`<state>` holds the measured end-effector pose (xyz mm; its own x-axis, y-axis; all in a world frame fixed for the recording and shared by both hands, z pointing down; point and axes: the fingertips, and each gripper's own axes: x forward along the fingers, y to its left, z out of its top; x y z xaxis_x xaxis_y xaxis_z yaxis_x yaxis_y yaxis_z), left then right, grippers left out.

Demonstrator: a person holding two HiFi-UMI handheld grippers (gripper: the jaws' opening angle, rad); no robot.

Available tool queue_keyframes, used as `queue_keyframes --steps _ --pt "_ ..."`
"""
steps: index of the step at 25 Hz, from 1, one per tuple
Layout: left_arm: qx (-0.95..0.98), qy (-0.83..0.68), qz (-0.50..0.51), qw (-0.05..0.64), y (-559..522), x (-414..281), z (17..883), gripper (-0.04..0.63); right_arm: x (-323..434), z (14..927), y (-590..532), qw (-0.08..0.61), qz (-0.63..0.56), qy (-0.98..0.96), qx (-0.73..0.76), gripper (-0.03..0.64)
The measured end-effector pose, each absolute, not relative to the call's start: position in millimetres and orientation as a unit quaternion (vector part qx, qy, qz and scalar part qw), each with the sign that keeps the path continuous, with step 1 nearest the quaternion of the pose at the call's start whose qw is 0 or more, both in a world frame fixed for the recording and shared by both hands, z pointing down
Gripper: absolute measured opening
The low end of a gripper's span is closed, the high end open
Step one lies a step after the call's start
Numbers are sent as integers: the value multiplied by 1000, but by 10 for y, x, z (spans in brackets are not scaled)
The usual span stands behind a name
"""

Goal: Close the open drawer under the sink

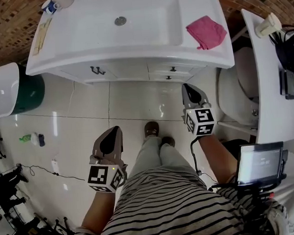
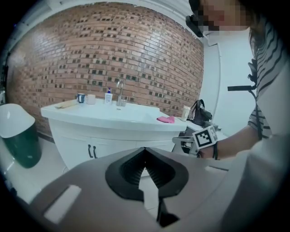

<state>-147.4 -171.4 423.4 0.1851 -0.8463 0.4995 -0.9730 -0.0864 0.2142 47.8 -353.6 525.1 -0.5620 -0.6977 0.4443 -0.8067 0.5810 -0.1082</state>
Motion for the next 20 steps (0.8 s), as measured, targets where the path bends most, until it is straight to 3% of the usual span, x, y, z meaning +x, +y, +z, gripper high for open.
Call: queue_keyframes --steps 7,20 --pt "700 -678 105 199 -910 -1804 3359 15 464 3979 -2470 135 147 -904 378 0" --pt "731 -668 50 130 757 -2891 2906 15 -456 3133 -159 83 130 -897 415 0"
